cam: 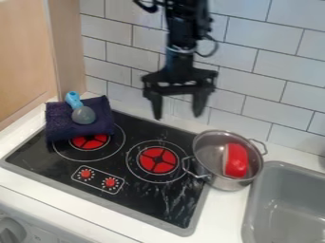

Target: Take the red apple piece out of the silver bowl

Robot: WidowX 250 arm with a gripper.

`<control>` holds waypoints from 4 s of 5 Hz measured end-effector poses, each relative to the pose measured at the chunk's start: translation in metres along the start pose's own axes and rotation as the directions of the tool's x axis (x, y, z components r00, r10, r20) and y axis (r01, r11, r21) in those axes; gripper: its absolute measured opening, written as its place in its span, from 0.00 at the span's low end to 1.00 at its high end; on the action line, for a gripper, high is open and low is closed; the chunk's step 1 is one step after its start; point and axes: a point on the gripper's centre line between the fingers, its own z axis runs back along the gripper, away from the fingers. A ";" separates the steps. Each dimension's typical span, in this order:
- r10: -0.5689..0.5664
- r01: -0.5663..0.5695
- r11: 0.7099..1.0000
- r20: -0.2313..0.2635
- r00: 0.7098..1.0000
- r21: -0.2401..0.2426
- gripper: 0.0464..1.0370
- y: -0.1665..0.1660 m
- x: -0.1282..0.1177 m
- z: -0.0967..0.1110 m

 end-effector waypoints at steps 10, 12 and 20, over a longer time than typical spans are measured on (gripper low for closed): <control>-0.226 0.230 0.972 -0.070 0.972 0.056 0.49 -0.071 -0.031 -0.043; -0.229 0.236 0.969 -0.088 0.969 0.068 0.49 -0.064 -0.026 -0.041; 0.151 -0.153 0.986 -0.030 0.988 -0.073 0.49 0.130 -0.030 0.014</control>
